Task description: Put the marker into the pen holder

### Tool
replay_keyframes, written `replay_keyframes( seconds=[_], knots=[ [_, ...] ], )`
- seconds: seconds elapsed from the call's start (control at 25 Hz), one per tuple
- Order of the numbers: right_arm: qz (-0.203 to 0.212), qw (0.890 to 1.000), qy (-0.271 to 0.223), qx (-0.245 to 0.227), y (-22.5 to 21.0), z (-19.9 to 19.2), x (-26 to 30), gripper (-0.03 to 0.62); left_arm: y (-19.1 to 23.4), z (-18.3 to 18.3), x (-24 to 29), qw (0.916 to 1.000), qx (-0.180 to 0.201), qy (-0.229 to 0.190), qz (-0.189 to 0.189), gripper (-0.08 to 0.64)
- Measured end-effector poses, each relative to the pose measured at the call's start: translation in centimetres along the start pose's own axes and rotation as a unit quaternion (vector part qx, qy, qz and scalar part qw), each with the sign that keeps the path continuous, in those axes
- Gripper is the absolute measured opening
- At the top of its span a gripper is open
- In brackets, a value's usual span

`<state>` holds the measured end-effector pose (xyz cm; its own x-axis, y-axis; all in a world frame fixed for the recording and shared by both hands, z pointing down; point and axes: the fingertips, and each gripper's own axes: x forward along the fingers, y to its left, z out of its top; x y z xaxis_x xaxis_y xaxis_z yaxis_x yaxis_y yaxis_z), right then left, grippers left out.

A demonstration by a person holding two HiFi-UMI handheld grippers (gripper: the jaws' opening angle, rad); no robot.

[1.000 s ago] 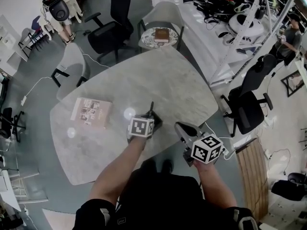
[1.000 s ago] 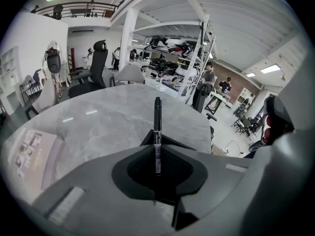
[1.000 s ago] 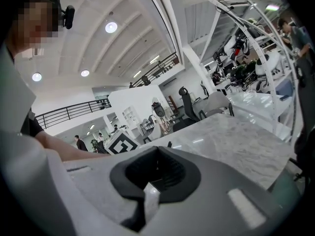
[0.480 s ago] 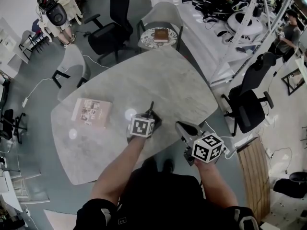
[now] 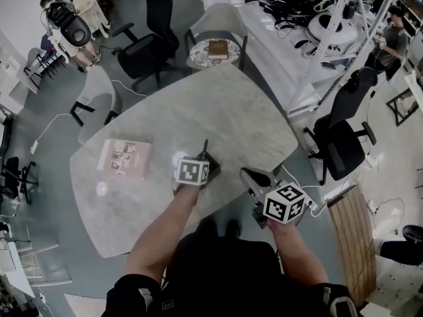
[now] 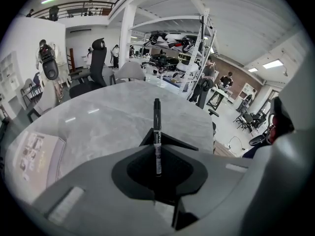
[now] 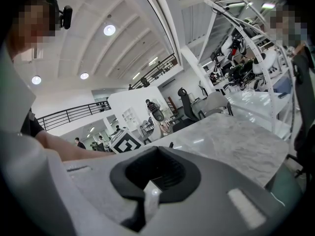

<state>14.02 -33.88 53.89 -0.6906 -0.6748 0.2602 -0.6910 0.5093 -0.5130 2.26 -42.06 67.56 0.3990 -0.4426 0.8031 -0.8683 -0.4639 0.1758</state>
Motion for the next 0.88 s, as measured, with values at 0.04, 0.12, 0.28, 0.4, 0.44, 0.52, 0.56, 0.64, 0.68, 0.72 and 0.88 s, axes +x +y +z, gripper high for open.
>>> replay_keyframes(
  seconds=[0.04, 0.12, 0.28, 0.4, 0.44, 0.52, 0.56, 0.64, 0.68, 0.72, 0.88],
  knots=[
    [0.000, 1.000, -0.001, 0.001, -0.05, 0.02, -0.08, 0.003, -0.04, 0.00, 0.03, 1.0000, 0.003, 0.000, -0.001, 0.048],
    [-0.001, 1.000, -0.002, 0.002, -0.10, 0.02, -0.20, 0.003, -0.12, -0.05, 0.09, 1.0000, 0.007, 0.005, -0.005, 0.048],
    [-0.001, 1.000, -0.003, 0.003, 0.04, -0.02, -0.27, 0.003, -0.25, -0.38, 0.12, 0.9996, 0.019, 0.018, -0.006, 0.048],
    [0.001, 1.000, -0.002, 0.003, 0.11, 0.08, -0.23, 0.003, -0.47, -0.37, 0.24, 0.9991, 0.034, 0.026, -0.006, 0.052],
    [0.001, 1.000, -0.002, 0.003, 0.09, 0.11, -0.23, 0.003, -0.52, -0.32, 0.25, 0.9990, 0.035, 0.027, -0.007, 0.059],
    [0.000, 1.000, -0.002, 0.005, 0.02, 0.11, -0.23, 0.003, -0.47, -0.19, 0.24, 0.9992, 0.031, 0.025, -0.007, 0.064],
    [-0.001, 1.000, -0.003, 0.006, -0.02, 0.08, -0.23, 0.003, -0.40, -0.16, 0.25, 0.9993, 0.028, 0.023, -0.007, 0.064],
    [-0.002, 1.000, -0.004, 0.009, -0.14, 0.02, -0.32, 0.003, -0.29, -0.13, 0.28, 0.9995, 0.025, 0.020, -0.005, 0.060],
    [-0.002, 1.000, -0.005, 0.010, -0.21, 0.02, -0.40, 0.003, -0.24, -0.12, 0.27, 0.9995, 0.023, 0.019, -0.003, 0.050],
    [-0.003, 1.000, -0.006, 0.010, -0.26, 0.01, -0.48, 0.003, -0.20, -0.11, 0.24, 0.9996, 0.021, 0.017, -0.002, 0.041],
    [-0.004, 1.000, -0.007, 0.012, -0.33, -0.09, -0.66, 0.003, -0.20, -0.08, 0.06, 0.9999, 0.015, 0.008, -0.002, 0.035]
  ],
)
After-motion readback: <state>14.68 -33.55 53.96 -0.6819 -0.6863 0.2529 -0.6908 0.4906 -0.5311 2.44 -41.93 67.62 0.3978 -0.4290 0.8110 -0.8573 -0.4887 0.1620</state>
